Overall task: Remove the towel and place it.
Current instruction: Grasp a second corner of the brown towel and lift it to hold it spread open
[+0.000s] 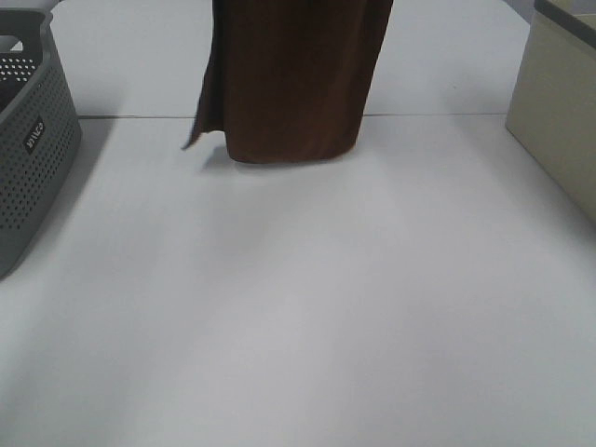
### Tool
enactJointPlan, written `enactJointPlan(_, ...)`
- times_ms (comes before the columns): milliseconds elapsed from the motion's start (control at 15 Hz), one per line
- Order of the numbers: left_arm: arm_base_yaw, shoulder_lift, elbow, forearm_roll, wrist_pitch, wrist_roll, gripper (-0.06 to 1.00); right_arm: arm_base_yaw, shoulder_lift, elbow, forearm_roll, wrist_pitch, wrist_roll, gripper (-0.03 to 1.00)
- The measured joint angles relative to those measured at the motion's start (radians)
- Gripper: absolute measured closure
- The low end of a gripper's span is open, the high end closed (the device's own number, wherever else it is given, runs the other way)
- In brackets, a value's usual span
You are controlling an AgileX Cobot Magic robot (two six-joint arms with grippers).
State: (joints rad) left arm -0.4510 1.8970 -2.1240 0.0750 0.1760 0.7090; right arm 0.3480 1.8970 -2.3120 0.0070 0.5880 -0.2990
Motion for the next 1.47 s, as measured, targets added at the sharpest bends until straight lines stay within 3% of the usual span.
enactJointPlan(200, 0.023, 0.011, 0.000, 0.000, -0.100, 0.001, 0.94, 0.000, 0.002, -0.001, -0.007, -0.096, 0.013, 0.96)
enactJointPlan(600, 0.117, 0.072, 0.000, -0.007, -0.186, 0.000, 0.94, 0.000, 0.068, -0.004, -0.007, -0.217, 0.064, 0.96)
enactJointPlan(667, 0.132, 0.102, 0.000, -0.007, -0.285, 0.000, 0.94, 0.000, 0.088, -0.004, -0.007, -0.279, 0.078, 0.96)
enactJointPlan(1067, 0.151, 0.237, -0.017, 0.025, -0.564, -0.022, 0.94, 0.000, 0.203, -0.046, -0.007, -0.426, 0.087, 0.96)
enactJointPlan(1333, 0.177, 0.374, -0.173, 0.052, -0.591, -0.037, 0.94, -0.012, 0.295, -0.156, 0.004, -0.456, 0.092, 0.96)
enactJointPlan(1467, 0.195, 0.441, -0.281, 0.084, -0.590, -0.109, 0.94, -0.036, 0.307, -0.177, 0.023, -0.463, 0.093, 0.96)
